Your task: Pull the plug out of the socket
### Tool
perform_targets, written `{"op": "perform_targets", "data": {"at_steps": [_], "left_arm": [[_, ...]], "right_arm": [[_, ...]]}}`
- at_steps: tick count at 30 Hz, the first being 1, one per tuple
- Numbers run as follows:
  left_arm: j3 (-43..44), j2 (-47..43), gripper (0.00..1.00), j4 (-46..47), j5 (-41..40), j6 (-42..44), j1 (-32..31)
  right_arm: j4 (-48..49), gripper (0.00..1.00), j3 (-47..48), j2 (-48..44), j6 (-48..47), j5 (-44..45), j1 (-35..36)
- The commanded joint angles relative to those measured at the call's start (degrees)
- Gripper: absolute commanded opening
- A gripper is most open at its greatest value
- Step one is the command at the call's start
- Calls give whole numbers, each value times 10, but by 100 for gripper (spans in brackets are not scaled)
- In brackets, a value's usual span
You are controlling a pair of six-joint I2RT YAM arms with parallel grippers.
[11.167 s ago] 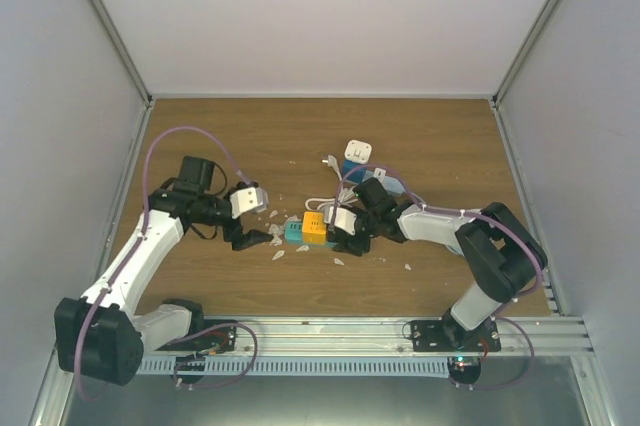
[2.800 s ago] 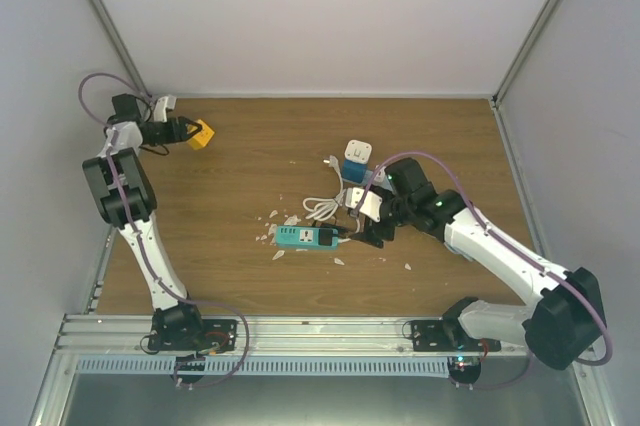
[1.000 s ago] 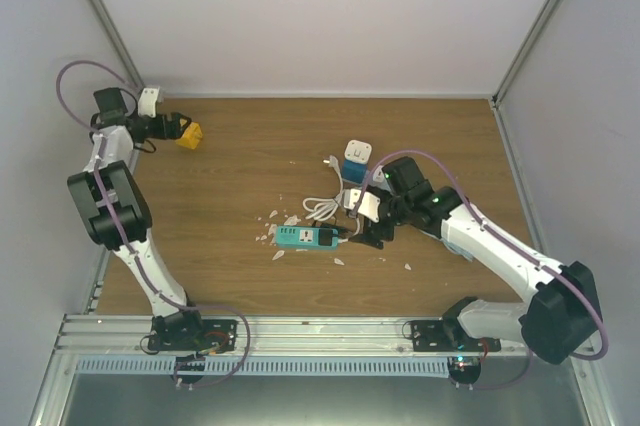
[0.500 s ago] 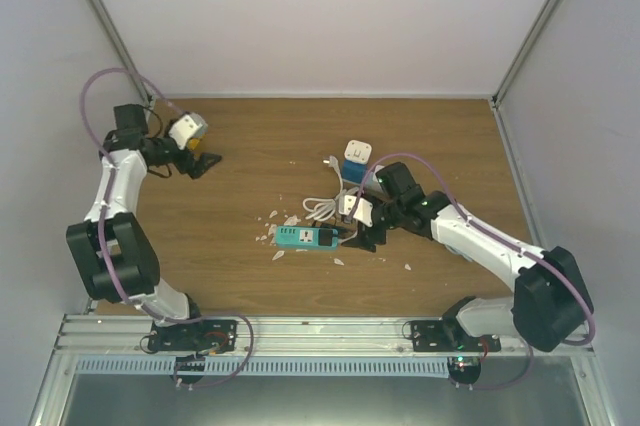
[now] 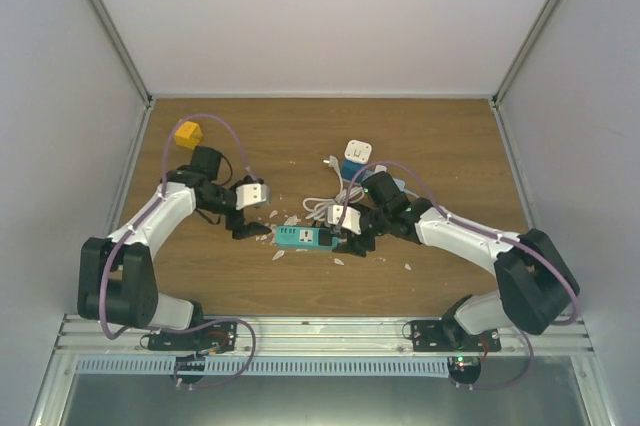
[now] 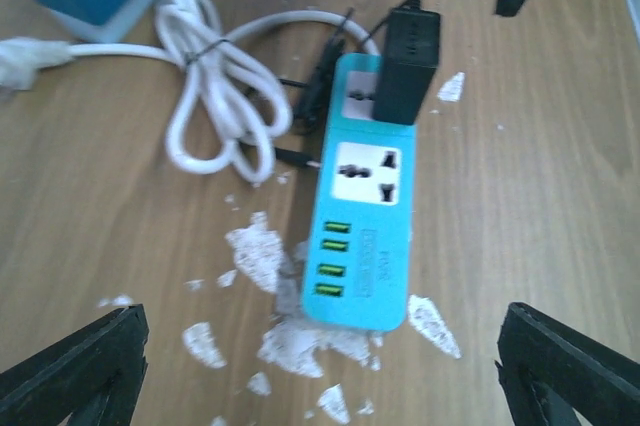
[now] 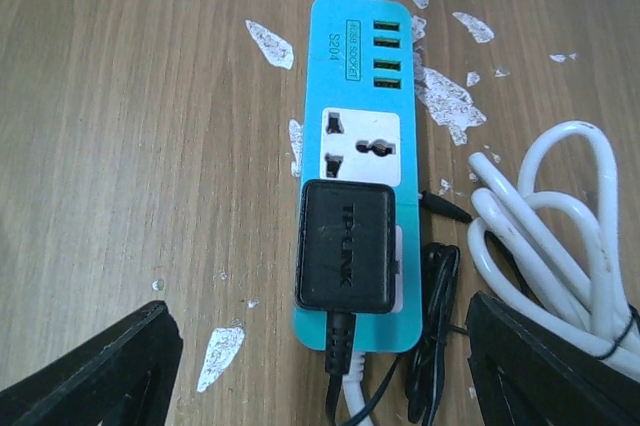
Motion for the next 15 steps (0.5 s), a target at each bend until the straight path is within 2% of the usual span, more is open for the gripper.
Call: {"op": "perform_targets", "data": {"at_steps": [1,5,9,15], "left_arm": [[-30,-10,94,54,-17,-31,-44],[-35,11,92,58,-13,-33,-70],[-29,40,85,59,-21,-5,-87],[-2,92,77,87,-29,-67,-102]], "right_arm": [[29,77,8,32,-5,8,10],[42,71,13,53,1,14,17],[50,65,17,67,10,11,21],[60,58,32,85,20,18,24]]}}
